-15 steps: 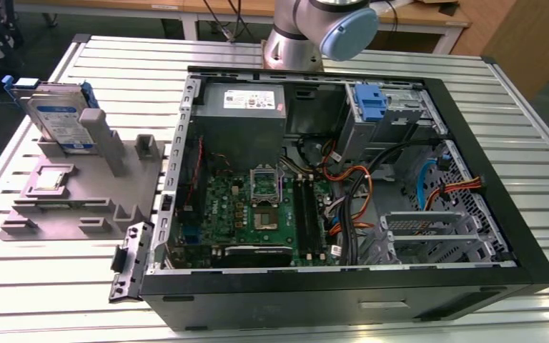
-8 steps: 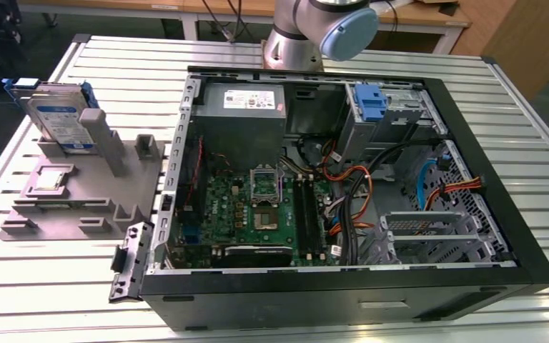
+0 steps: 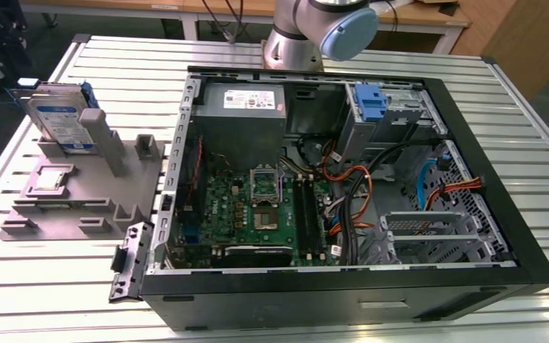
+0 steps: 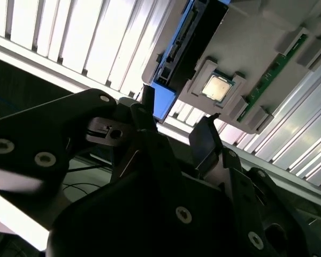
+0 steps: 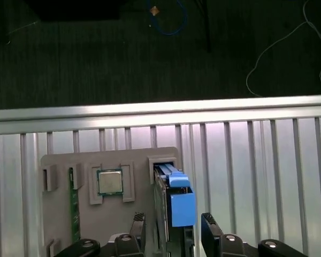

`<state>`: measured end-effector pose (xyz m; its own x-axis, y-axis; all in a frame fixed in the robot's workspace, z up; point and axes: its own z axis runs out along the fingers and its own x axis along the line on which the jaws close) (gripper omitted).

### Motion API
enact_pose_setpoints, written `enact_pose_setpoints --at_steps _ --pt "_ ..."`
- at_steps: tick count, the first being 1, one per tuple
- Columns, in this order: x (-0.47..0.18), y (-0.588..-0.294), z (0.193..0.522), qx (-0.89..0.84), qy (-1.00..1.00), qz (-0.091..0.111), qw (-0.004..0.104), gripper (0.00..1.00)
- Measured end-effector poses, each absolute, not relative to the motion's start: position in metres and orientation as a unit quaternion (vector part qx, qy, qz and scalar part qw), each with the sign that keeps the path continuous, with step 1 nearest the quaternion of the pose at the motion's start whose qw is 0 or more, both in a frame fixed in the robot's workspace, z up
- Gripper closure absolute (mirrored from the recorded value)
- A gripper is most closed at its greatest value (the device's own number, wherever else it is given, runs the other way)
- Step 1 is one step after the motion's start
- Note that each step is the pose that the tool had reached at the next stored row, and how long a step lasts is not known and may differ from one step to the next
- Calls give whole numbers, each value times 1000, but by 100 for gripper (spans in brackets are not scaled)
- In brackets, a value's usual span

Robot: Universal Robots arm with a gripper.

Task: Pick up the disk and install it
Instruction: 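Pick up the disk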

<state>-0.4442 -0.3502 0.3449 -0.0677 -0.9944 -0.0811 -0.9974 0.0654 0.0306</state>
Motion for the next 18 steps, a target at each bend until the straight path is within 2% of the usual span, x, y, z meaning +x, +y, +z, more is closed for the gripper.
enact_pose_setpoints --at_steps 18 --pt "-449 -346 317 -687 726 39 20 47"
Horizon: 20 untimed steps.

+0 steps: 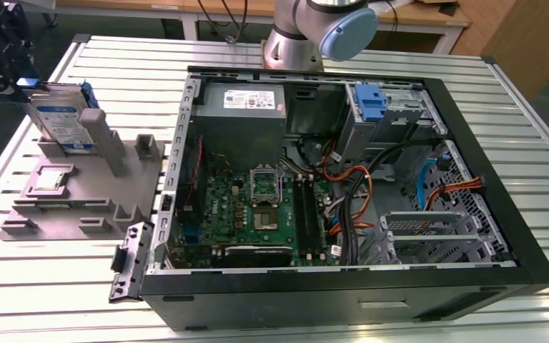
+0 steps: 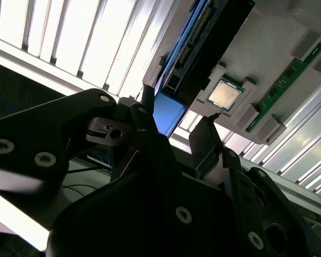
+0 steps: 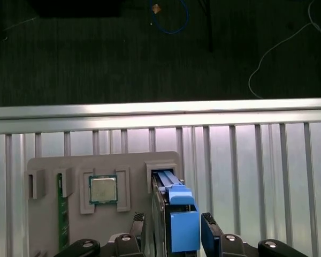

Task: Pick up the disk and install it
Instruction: 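Pick up the disk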

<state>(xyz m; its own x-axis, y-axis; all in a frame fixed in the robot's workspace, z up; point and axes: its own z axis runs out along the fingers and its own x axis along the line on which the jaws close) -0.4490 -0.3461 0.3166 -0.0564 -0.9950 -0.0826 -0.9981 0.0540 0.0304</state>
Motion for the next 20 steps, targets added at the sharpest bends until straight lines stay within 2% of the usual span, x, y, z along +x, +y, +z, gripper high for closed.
enact_pose_setpoints --at_steps 20 --pt "-452 -343 307 -686 726 42 19 47"
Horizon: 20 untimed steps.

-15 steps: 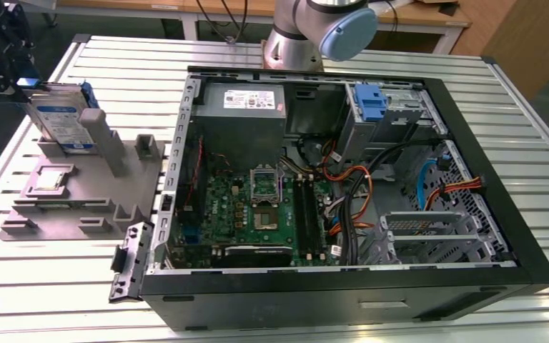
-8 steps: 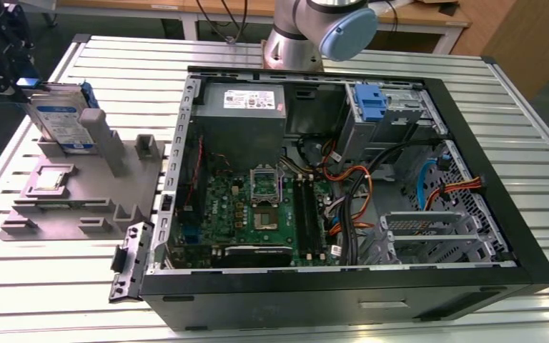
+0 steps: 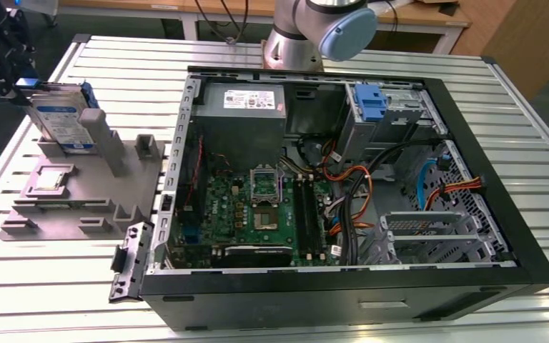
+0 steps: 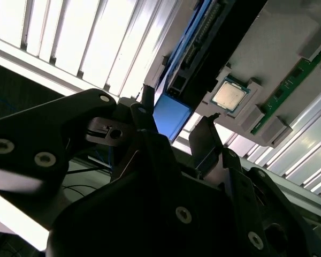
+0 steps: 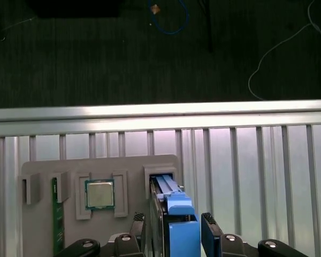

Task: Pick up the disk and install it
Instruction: 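Pick up the disk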

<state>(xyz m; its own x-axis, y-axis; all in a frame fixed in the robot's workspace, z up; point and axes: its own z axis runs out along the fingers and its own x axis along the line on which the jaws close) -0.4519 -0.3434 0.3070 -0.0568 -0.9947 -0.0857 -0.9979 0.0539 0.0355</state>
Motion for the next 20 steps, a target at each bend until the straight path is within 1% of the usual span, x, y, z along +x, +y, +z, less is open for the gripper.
enact_pose_setpoints --at_steps 4,8,20 --pt "-452 -338 302 -686 726 45 16 47" --pt "-452 -337 297 -686 726 49 10 47" --pt "-451 -337 289 -693 719 49 9 47"
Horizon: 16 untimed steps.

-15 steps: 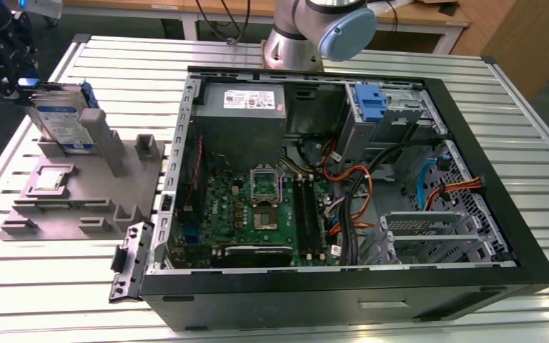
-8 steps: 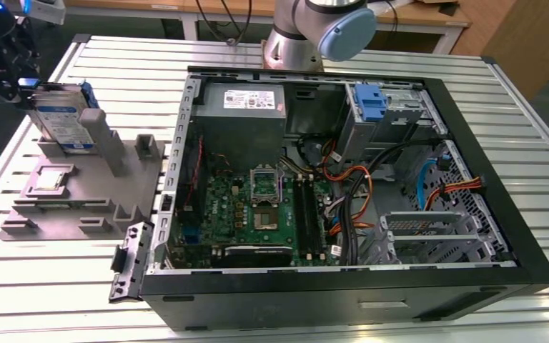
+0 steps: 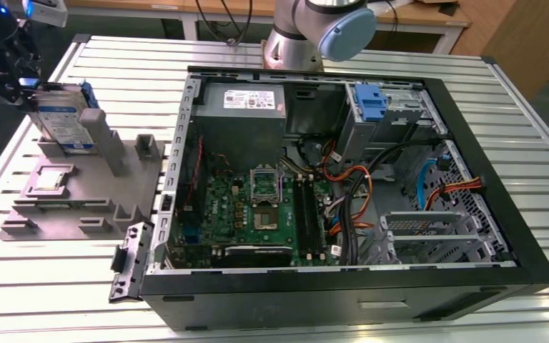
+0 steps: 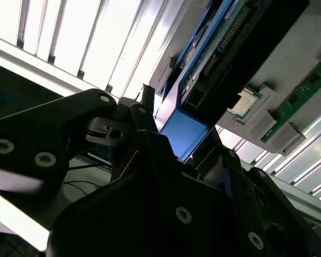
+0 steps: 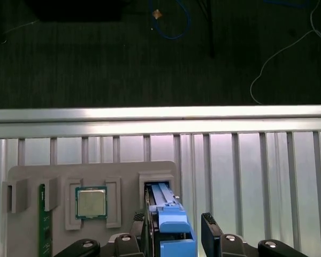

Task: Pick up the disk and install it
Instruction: 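Pick up the disk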

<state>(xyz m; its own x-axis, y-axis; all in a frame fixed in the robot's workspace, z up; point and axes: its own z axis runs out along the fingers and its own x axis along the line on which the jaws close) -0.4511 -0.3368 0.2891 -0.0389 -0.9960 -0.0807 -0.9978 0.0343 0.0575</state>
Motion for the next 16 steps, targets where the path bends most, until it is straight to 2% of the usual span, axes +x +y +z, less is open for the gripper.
enact_pose_setpoints --at_steps 11,16 --pt "-449 -337 288 -695 718 47 8 47" --pt "-449 -337 287 -695 717 41 13 47"
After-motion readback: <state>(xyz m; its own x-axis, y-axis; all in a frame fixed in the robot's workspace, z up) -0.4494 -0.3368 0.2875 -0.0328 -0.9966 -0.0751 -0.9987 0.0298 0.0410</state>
